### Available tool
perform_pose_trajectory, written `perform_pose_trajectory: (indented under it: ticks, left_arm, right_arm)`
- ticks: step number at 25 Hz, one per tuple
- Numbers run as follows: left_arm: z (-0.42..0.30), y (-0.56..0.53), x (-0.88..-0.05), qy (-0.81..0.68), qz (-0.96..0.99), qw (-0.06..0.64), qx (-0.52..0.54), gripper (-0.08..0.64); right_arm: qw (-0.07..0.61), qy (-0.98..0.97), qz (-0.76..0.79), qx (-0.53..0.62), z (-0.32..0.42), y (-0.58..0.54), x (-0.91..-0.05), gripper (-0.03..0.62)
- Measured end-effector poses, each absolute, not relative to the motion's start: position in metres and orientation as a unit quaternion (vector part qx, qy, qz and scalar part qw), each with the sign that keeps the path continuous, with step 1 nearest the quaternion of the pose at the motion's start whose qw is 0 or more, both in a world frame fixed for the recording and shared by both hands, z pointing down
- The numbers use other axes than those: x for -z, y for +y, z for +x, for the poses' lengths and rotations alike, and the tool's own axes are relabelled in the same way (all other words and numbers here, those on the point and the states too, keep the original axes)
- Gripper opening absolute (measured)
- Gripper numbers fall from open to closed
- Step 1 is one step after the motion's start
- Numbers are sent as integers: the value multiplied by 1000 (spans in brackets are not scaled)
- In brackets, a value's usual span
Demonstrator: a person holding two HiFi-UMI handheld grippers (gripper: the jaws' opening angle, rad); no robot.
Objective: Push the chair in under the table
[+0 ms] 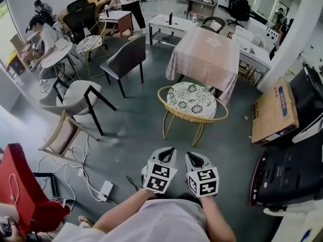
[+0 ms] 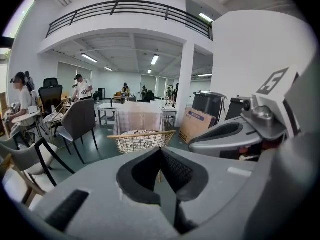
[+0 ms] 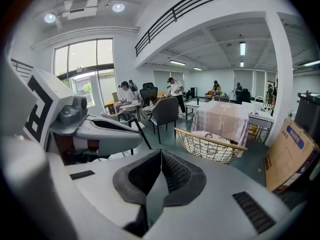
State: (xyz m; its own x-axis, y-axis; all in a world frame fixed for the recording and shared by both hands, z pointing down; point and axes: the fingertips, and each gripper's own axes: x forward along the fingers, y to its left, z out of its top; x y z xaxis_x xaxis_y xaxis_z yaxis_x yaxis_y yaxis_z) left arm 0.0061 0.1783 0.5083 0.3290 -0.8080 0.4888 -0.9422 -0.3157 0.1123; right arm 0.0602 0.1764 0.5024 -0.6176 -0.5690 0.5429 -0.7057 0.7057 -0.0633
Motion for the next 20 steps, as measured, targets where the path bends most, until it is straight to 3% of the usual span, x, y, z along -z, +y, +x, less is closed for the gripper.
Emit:
perform_pose_trajectory:
  ticks: [20]
  left_arm:
    - [3, 103, -533, -507, 813, 132, -254, 6]
  right_arm:
    - [253, -876, 394, -117, 86, 103, -520, 6]
